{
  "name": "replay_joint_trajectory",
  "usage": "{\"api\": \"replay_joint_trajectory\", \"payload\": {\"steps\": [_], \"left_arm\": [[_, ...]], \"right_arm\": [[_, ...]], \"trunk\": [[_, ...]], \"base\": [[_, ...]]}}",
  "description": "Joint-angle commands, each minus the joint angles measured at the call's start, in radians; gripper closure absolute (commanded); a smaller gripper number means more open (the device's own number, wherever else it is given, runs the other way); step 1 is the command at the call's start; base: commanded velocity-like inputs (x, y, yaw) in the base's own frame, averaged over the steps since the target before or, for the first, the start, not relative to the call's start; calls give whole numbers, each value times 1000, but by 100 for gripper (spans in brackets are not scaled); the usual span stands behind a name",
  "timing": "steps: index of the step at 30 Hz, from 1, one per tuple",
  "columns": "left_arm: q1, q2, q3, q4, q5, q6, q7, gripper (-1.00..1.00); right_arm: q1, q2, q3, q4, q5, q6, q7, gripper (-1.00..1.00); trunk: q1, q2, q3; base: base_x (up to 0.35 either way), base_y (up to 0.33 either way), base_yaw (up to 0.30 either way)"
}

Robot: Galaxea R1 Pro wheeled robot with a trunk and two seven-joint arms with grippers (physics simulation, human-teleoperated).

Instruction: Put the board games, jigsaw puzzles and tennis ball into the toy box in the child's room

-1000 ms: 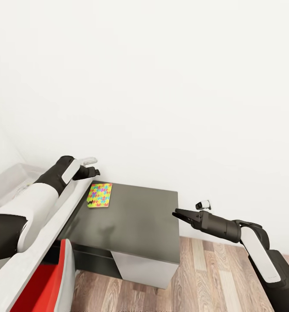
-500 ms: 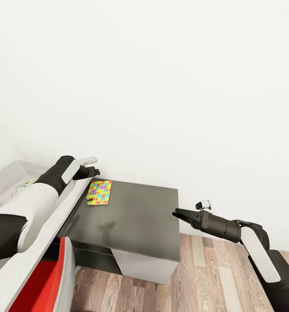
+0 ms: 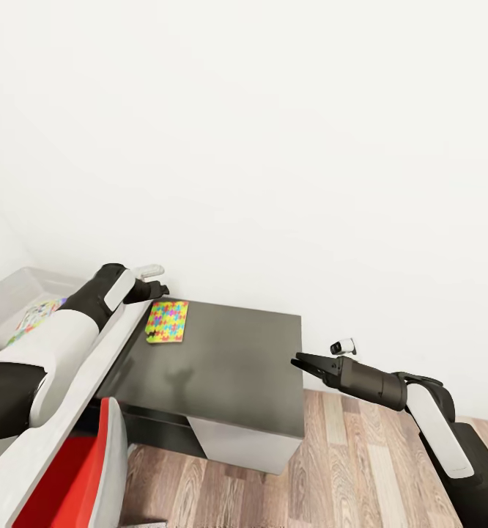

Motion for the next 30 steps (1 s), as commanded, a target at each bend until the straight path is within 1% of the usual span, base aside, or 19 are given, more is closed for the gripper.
{"api": "replay_joint_trajectory", "payload": {"steps": [1,12,30], "left_arm": [[-1,1,-7,-2,11,3,8,-100],[-1,0,-7,-3,9,-16,9,-100],[-1,-5,-6,-5,9,-17,18,-100]], "right_arm": [[-1,-1,1,0,0,4,3,-100],[-1,-1,1,0,0,4,3,-100],[-1,-1,1,2,0,4,3,-100]], "trunk": [[0,-2,-4],[0,-2,-22],[0,-2,-51]], "base": [[0,0,0],[0,0,0],[0,0,0]]}}
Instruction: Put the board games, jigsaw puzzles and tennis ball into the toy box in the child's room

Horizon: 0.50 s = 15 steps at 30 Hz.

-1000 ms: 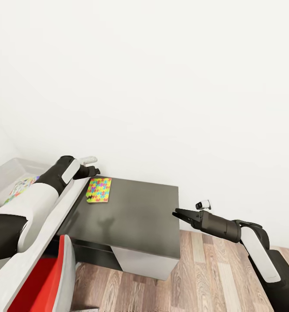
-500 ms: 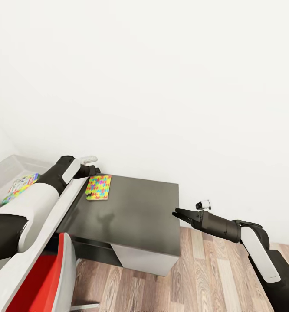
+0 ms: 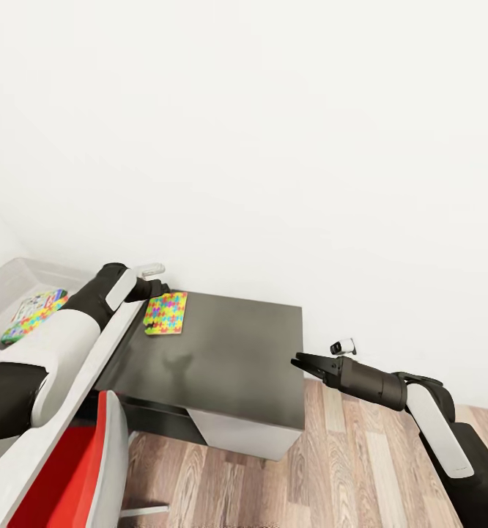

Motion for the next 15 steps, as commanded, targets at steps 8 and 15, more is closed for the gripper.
{"api": "replay_joint_trajectory", "payload": {"steps": [8,15], "left_arm": [[-1,1,-8,-3,11,3,7,-100],[-1,0,-6,-3,11,3,7,-100]], "right_arm": [[-1,2,1,0,1,4,3,-100],[-1,0,-1,1,1,4,3,-100]], "trunk": [[0,-2,-15],[0,-2,-26]], "base": [[0,0,0],[0,0,9]]}}
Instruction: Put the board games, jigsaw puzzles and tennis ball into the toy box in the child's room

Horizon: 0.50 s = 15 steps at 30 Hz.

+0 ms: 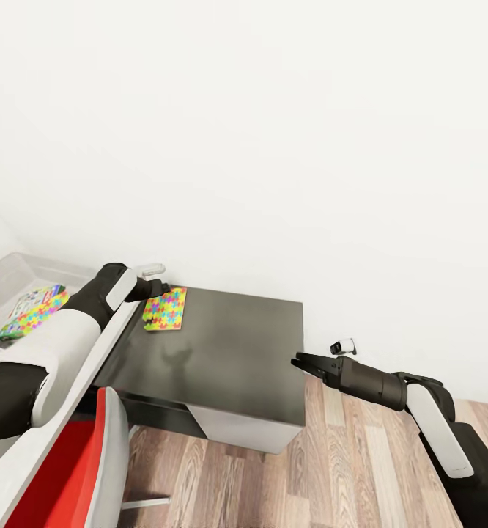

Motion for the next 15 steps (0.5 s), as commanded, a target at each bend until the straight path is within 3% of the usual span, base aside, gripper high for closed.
{"api": "replay_joint_trajectory", "payload": {"steps": [1,15], "left_arm": [[-1,1,-7,-1,11,3,7,-100],[1,3,-7,-1,10,3,2,-100]], "right_arm": [[-1,-1,0,0,0,4,3,-100],[-1,-1,0,0,0,4,3,-100]], "trunk": [[0,-2,-3],[0,-2,-26]], "base": [[0,0,41],[0,0,57]]}}
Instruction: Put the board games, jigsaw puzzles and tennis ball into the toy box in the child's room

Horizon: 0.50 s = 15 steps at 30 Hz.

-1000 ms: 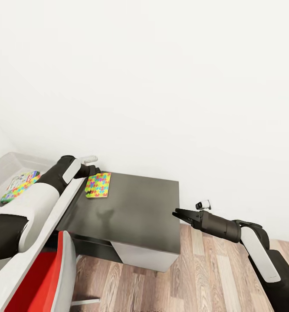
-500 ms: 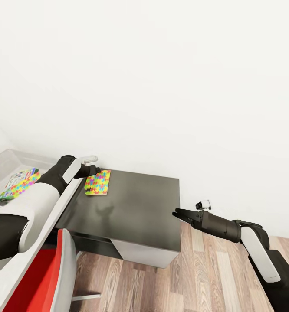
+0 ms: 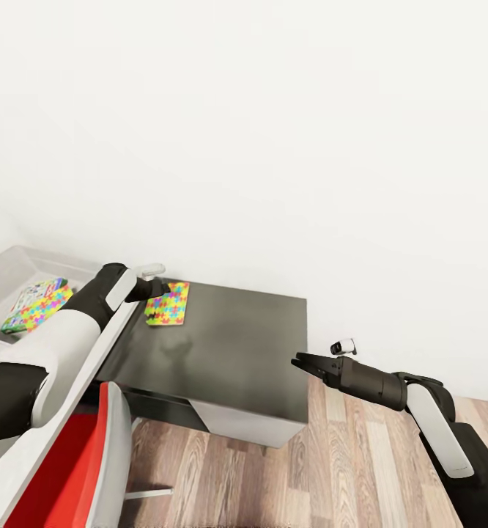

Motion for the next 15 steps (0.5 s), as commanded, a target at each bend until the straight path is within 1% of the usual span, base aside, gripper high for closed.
{"api": "replay_joint_trajectory", "payload": {"steps": [1,15], "left_arm": [[-1,2,-8,-1,11,3,7,-100],[-1,3,-7,-1,10,8,6,-100]], "right_arm": [[-1,-1,1,0,0,4,3,-100],[-1,-1,1,0,0,4,3,-100]], "trunk": [[0,-2,-3],[0,-2,-26]], "base": [[0,0,61],[0,0,61]]}}
